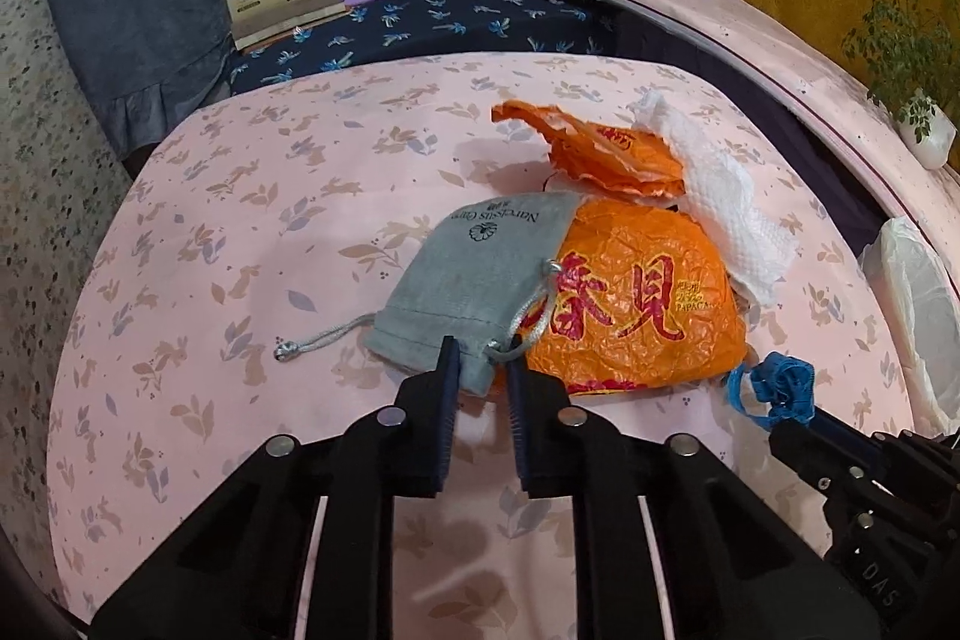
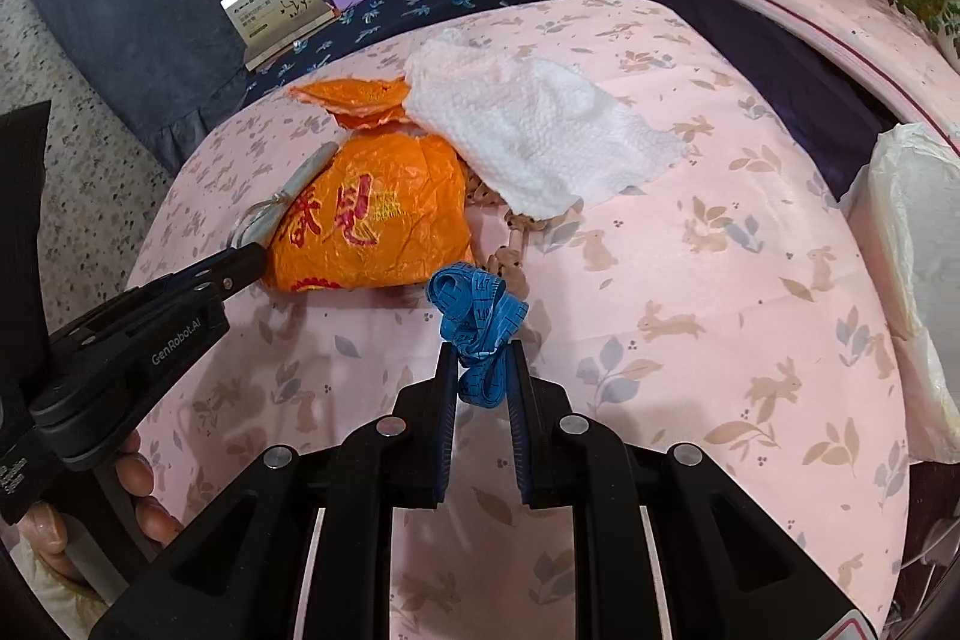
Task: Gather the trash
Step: 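Grasp the grey drawstring pouch with the left gripper while the right lifts the blue item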
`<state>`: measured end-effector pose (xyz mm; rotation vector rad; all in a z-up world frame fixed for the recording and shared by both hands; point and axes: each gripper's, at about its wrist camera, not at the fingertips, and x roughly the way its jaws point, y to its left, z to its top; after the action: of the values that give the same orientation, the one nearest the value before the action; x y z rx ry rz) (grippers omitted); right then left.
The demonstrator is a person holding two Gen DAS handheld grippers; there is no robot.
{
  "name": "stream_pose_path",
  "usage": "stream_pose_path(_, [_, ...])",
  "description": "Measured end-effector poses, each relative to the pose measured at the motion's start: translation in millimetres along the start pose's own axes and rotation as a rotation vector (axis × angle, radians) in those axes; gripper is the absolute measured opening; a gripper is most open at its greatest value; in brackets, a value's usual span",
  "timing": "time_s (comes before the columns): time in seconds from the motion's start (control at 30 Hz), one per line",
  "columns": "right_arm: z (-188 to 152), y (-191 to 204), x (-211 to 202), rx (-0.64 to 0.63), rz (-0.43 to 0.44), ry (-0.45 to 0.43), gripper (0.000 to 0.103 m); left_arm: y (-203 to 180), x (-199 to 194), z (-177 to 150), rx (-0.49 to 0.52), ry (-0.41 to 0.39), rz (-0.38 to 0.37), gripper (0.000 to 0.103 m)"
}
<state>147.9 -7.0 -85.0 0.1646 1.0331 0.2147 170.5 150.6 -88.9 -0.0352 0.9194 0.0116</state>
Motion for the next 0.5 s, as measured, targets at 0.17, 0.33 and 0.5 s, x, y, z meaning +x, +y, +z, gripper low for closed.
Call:
stream_pose_path(0.17, [2,-4,-19,0.01,0.006,-0.041,0.015,-6,-17,5,0.005,-0.024,-0.008,0.01])
stream_pose_path(0.33, [5,-10,-42,0.017,0.004,-0.091,0.015,-21,-40,10,0.027,-0.068,-0.012,0.009])
stream_pose_path(0.5, [7,-23,-67,0.04,-0.001,-0.144,0.015,-42,-64,15,0.056,-0.11,-0.04,0.008])
